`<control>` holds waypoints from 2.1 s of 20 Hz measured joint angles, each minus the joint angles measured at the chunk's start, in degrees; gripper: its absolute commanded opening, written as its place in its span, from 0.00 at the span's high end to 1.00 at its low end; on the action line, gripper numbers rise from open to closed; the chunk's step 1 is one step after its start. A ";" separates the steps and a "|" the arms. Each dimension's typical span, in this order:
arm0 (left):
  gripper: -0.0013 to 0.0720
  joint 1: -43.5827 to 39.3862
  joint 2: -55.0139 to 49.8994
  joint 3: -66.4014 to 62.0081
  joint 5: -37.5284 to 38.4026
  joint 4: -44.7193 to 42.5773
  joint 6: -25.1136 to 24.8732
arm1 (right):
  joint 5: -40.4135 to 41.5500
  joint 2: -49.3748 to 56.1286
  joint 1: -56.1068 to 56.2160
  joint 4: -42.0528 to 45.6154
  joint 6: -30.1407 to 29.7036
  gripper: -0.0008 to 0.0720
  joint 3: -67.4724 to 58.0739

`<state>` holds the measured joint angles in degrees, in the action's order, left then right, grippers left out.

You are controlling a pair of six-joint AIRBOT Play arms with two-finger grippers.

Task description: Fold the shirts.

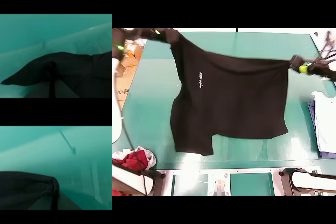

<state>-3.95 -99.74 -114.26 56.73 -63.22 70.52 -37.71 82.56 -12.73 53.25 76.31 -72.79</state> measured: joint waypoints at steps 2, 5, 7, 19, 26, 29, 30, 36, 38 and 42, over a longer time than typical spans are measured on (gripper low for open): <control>0.66 -0.70 -3.30 0.04 -0.66 1.90 -0.42 | 2.08 5.18 0.48 -0.13 -0.17 0.75 -0.68; 0.23 -0.92 -5.66 0.07 -0.42 3.21 0.22 | 2.97 8.72 0.28 0.07 -0.42 0.50 -2.14; 0.25 -0.13 -6.12 -0.81 2.03 3.80 1.97 | 0.04 9.25 -1.42 0.70 -0.44 0.70 -4.22; 0.95 11.43 4.26 8.44 32.30 5.40 5.09 | -25.07 -13.86 -17.84 1.62 0.39 0.96 13.57; 0.68 23.10 24.04 49.35 27.02 5.31 0.74 | -23.56 -28.26 -22.01 1.40 3.91 0.96 38.97; 0.31 26.49 26.49 59.63 21.79 5.51 0.04 | -23.30 -29.59 -22.29 0.81 4.15 0.96 43.32; 0.31 27.08 26.88 62.25 19.19 5.86 -0.11 | -23.28 -29.83 -22.32 0.28 4.17 0.96 44.11; 0.31 28.26 27.56 73.16 7.50 13.29 -4.22 | -22.29 -30.36 -22.43 -1.42 4.13 0.67 45.79; 0.31 28.30 26.32 75.76 5.35 16.02 -6.08 | -21.88 -30.27 -22.40 -1.51 4.11 0.54 45.90; 0.31 28.41 21.86 78.12 5.03 25.16 -11.87 | -21.68 -30.05 -22.45 -1.68 4.13 0.52 46.01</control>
<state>24.47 -77.89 -36.14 61.76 -38.06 58.65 -59.40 52.51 -35.18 51.57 80.44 -26.79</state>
